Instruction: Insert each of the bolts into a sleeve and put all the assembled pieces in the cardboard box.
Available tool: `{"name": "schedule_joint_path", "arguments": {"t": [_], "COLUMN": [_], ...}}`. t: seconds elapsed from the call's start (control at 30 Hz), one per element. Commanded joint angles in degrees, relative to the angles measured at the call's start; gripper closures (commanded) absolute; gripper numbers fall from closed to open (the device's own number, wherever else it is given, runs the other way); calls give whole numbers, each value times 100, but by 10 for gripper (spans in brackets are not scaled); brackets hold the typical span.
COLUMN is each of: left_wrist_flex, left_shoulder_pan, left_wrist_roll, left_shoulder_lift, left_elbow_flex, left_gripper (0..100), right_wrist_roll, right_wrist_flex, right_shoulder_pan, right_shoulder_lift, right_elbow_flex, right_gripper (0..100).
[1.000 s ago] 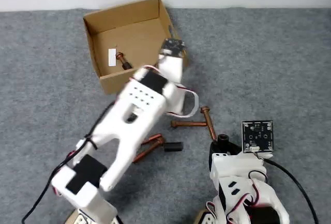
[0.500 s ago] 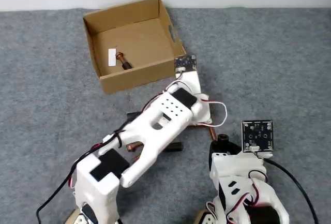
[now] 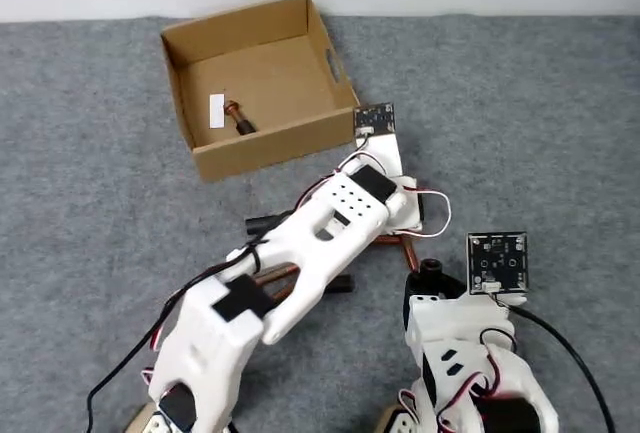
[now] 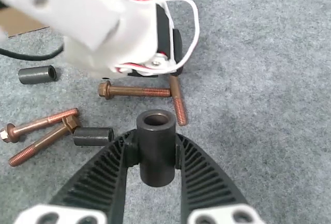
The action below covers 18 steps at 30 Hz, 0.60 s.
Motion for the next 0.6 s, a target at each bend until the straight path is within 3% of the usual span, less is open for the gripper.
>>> {"name": "schedule_joint_path", "arguments": {"t": [0.0, 0.17, 0.37, 0.57], "left_wrist_flex": [-88, 79, 888, 1916], "left_shoulder_pan": [35, 35, 9, 0], "left_wrist_roll": [44, 44, 53, 53], "left_shoulder_lift": [255, 756, 1231, 1336], "left_elbow_flex": [-549, -1007, -1912, -2897], "left_gripper": [889, 889, 1000, 996], "right_wrist_roll": [70, 70, 70, 70], "right_wrist_flex": [-163, -163, -163, -163], "right_shoulder_pan": [66, 66, 66, 66], "right_shoulder_lift": [-22, -22, -22, -22], "right_elbow_flex": [-53, -53, -53, -53], "right_gripper": [991, 991, 991, 991]}}
